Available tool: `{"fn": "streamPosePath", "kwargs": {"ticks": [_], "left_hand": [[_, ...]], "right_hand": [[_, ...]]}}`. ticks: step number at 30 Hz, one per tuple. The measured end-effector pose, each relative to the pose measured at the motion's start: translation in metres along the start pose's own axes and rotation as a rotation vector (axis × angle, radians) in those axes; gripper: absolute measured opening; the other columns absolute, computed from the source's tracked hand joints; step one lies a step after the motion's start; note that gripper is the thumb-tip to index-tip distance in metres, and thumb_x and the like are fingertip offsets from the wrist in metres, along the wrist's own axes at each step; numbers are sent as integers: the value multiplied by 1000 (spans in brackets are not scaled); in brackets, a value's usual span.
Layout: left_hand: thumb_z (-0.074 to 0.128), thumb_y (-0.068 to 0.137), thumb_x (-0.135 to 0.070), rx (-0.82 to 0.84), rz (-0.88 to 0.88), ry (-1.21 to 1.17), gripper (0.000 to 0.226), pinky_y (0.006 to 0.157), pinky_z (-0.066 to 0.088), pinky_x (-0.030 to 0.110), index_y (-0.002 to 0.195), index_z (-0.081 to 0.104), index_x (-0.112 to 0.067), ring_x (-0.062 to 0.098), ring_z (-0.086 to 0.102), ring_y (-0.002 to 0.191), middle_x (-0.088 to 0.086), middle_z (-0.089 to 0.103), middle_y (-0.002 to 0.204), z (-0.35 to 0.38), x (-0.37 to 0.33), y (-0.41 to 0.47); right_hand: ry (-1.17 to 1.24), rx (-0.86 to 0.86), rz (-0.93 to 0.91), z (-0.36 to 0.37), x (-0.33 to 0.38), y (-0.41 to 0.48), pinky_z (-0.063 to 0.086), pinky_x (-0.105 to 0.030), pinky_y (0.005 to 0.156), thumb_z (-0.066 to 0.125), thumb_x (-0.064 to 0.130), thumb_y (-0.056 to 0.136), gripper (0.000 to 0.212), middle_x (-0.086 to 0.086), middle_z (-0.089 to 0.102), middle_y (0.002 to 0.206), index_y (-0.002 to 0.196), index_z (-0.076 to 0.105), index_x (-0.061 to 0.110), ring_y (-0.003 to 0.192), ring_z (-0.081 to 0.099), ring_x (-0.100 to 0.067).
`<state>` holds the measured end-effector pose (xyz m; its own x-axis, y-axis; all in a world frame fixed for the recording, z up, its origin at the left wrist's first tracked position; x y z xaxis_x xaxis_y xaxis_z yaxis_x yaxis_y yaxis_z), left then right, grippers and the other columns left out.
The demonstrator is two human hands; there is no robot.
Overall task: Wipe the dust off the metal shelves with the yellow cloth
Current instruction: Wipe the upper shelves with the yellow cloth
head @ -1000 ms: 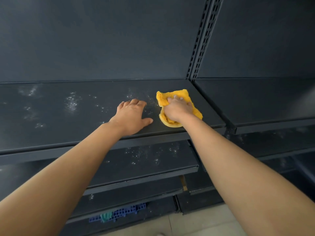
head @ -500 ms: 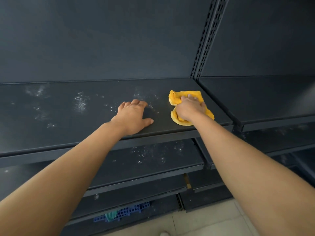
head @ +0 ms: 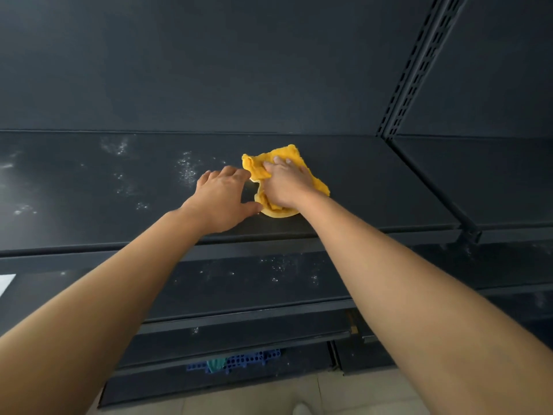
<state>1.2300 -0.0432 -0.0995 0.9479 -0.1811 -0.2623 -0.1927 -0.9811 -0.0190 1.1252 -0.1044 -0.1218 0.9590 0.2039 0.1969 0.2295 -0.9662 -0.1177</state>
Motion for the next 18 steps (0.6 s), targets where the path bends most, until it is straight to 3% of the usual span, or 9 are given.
{"fn": "streamPosePath", "kwargs": {"ticks": [5, 10, 18], "left_hand": [[52, 88, -47, 36, 59, -3, 66, 115, 13, 40, 143, 29, -18, 29, 28, 137, 8, 33, 147, 9, -11, 6], [49, 89, -49, 56, 93, -27, 67, 117, 11, 39, 144, 28, -17, 28, 27, 138, 8, 33, 147, 17, -19, 17], [56, 80, -60, 93, 32, -63, 82, 118, 6, 39, 145, 26, -19, 27, 20, 141, 6, 28, 150, 15, -8, 38]], "right_hand": [[-6, -90, 89, -9, -34, -17, 7, -45, 119, 30, 26, 98, 50, -1, 17, 158, 148, 28, 22, 146, 12, -25], [-56, -82, 321, -15, -99, -21, 3, -46, 119, 23, 28, 99, 53, -1, 6, 161, 152, 15, 22, 147, 5, -23], [-131, -40, 286, -16, -94, 22, 3, -49, 118, 17, 40, 100, 56, -1, 3, 160, 152, 8, 21, 147, 1, -27]]}}
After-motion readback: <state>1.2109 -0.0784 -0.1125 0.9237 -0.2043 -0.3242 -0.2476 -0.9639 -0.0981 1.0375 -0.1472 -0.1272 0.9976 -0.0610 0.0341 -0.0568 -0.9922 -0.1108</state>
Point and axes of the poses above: each hand's wrist, its own y-axis towards the middle knuckle, its own z-axis out of the palm, x = y × z, the point moved 6 cm from there along y, towards the middle knuckle
